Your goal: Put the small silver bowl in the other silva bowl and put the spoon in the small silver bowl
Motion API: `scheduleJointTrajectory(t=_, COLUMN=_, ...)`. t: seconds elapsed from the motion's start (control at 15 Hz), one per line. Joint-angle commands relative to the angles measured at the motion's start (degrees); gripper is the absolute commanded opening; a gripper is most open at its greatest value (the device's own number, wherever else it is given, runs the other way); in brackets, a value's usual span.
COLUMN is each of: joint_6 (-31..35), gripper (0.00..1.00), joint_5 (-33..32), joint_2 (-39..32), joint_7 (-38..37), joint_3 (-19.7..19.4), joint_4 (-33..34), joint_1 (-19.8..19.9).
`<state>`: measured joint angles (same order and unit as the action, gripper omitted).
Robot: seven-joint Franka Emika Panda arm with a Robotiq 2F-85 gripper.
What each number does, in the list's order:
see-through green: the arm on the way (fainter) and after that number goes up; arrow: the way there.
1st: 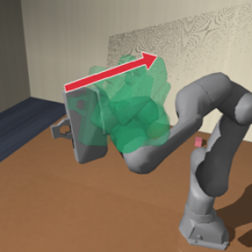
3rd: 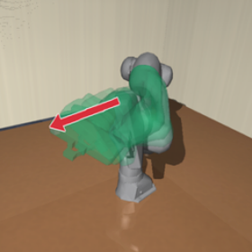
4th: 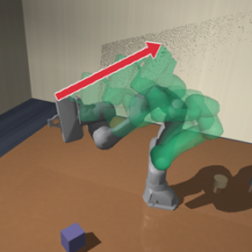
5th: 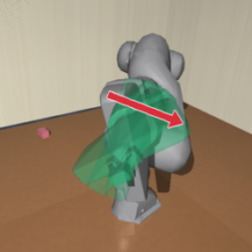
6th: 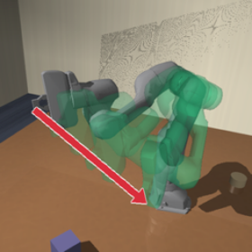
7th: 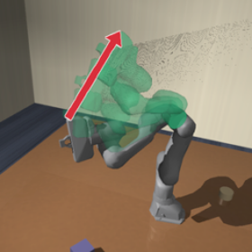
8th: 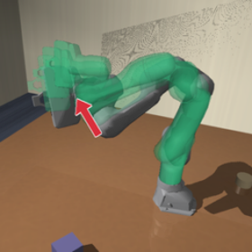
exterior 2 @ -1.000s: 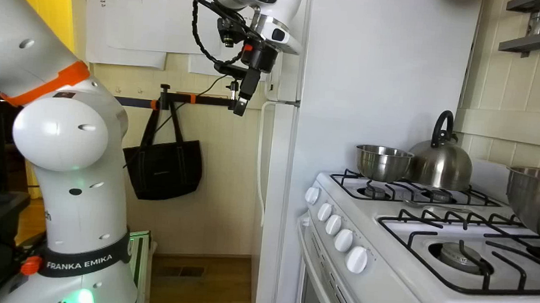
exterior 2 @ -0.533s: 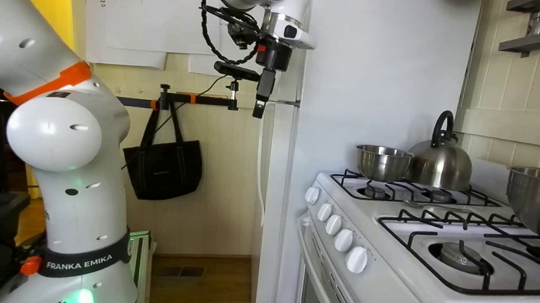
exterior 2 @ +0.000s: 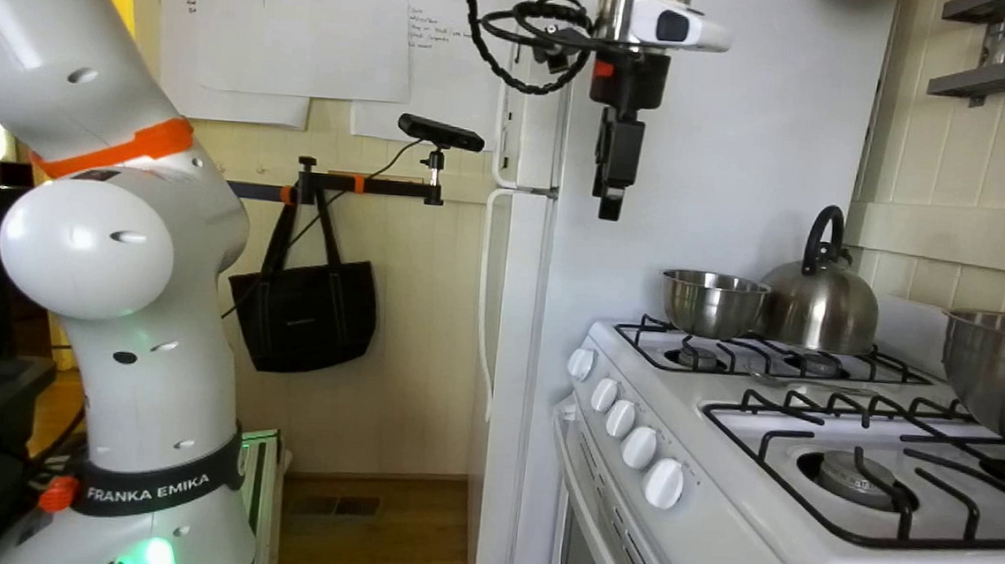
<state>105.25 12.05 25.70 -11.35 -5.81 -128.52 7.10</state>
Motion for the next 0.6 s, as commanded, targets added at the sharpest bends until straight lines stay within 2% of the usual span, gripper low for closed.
scheduleJointTrajectory(t=0.0, joint_6=-1.27, gripper=1.0, joint_5=8.45, joint_2=-9.9, joint_7=8.73, joint_3=-5.61, joint_4=9.8, joint_1=-1.25)
scheduleJointTrajectory(t=0.2, joint_6=-5.43, gripper=1.0, joint_5=17.52, joint_2=-17.47, joint_7=11.65, joint_3=-7.85, joint_4=17.58, joint_1=-1.37)
scheduleJointTrajectory(t=0.27, joint_6=-1.63, gripper=1.0, joint_5=13.21, joint_2=-11.72, joint_7=10.12, joint_3=-6.02, joint_4=11.45, joint_1=0.18)
scheduleJointTrajectory(t=0.53, joint_6=-3.6, gripper=1.0, joint_5=16.29, joint_2=-17.29, joint_7=11.03, joint_3=-6.25, joint_4=16.65, joint_1=0.09)
